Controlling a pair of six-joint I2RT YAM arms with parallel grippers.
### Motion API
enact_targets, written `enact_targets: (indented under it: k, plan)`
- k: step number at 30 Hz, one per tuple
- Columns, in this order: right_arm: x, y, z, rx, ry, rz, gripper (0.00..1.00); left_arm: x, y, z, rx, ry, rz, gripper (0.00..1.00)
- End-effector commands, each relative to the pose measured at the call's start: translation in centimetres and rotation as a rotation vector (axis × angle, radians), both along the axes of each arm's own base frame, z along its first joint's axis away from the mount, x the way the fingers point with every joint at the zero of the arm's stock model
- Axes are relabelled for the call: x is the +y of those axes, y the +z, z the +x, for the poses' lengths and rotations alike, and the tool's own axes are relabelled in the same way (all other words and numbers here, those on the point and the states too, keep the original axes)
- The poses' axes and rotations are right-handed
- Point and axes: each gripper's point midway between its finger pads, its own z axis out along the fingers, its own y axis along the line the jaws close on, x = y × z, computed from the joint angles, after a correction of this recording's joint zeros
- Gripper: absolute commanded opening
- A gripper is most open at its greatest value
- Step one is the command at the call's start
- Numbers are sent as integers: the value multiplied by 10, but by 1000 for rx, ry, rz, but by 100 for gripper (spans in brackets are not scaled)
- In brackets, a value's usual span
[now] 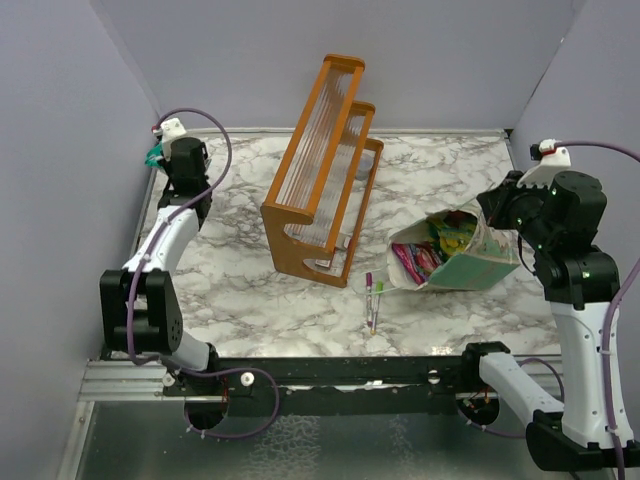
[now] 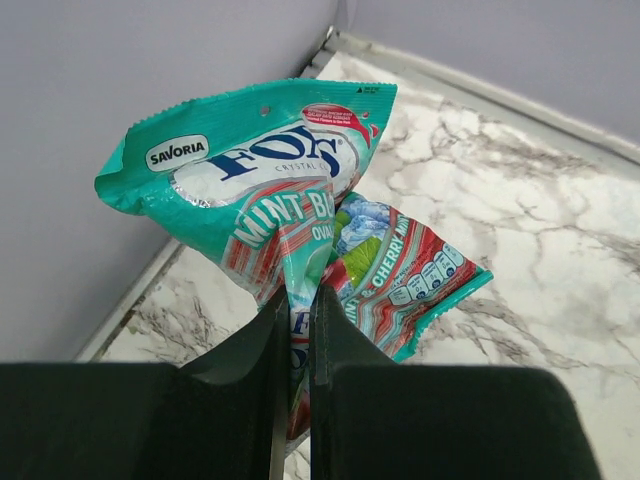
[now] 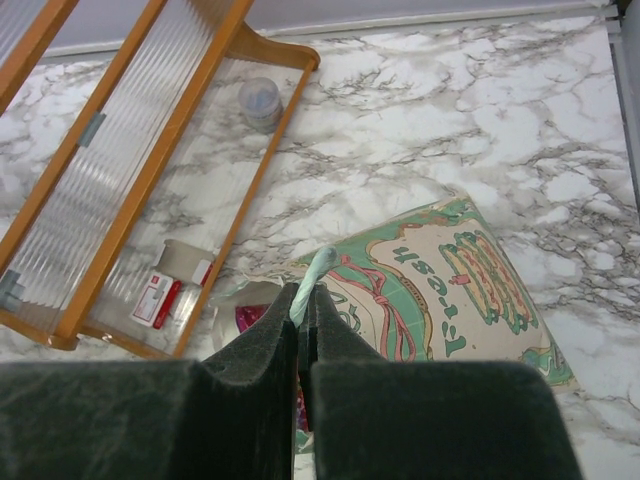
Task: Take the snacks out of the paper bag
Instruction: Place the snack at the center of the board.
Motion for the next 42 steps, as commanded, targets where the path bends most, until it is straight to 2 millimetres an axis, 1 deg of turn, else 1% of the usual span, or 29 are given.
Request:
enact_targets:
  k: [1, 4, 6, 8, 10, 13, 14, 18, 20, 21, 22, 23, 24, 27, 28, 30, 31, 32, 35, 37, 38, 40, 42]
  plan:
    - [13, 40, 7, -131, 57, 42, 1, 2, -19, 32, -4, -72, -163, 0]
    - [17, 37, 9, -118, 77, 53, 1, 2, -42, 45, 84, -94, -137, 0]
    - [20, 34, 10, -109, 93, 60, 1, 6, -59, 47, 113, -78, -133, 0]
    - [22, 32, 13, -103, 100, 64, 1, 10, -82, 49, 159, -60, -131, 0]
    - [22, 35, 14, -101, 98, 64, 1, 12, -99, 51, 207, -49, -134, 0]
    - [20, 41, 12, -112, 91, 59, 1, 11, -113, 58, 255, -39, -171, 0]
    - [20, 43, 11, -121, 92, 59, 1, 11, -113, 60, 262, -37, -181, 0]
    - [18, 48, 11, -128, 84, 56, 1, 11, -119, 54, 258, -28, -197, 9]
    - [18, 50, 11, -127, 82, 55, 1, 10, -124, 55, 259, -26, -208, 14]
    - [19, 51, 12, -131, 85, 56, 1, 10, -125, 56, 273, -25, -210, 18]
    - [19, 51, 12, -133, 85, 56, 1, 11, -125, 56, 289, -18, -212, 24]
    - [19, 51, 12, -132, 86, 58, 1, 11, -125, 53, 302, -9, -216, 32]
    - [19, 51, 12, -131, 86, 59, 1, 12, -120, 51, 296, -2, -222, 39]
    - [17, 51, 9, -132, 79, 53, 1, 9, -89, 51, 209, -31, -262, 61]
    - [17, 52, 7, -135, 77, 52, 1, 9, -77, 50, 185, -38, -276, 65]
    - [16, 53, 4, -145, 76, 51, 1, 6, -49, 45, 126, -61, -295, 69]
    - [16, 53, 2, -149, 74, 51, 1, 4, -30, 41, 76, -79, -298, 70]
    - [15, 52, 2, -149, 71, 49, 1, 1, -15, 36, 37, -99, -302, 70]
    - [14, 50, 1, -148, 69, 43, 1, -13, 32, 19, -100, -185, -312, 75]
    - [15, 50, -2, -154, 75, 45, 1, -24, 65, 7, -182, -244, -307, 75]
    - [16, 50, -4, -160, 80, 44, 1, -33, 83, 1, -214, -287, -289, 75]
    - [17, 50, -7, -168, 85, 46, 1, -56, 117, -13, -273, -377, -239, 75]
    - [17, 51, -11, -177, 86, 47, 1, -90, 143, -32, -322, -473, -179, 76]
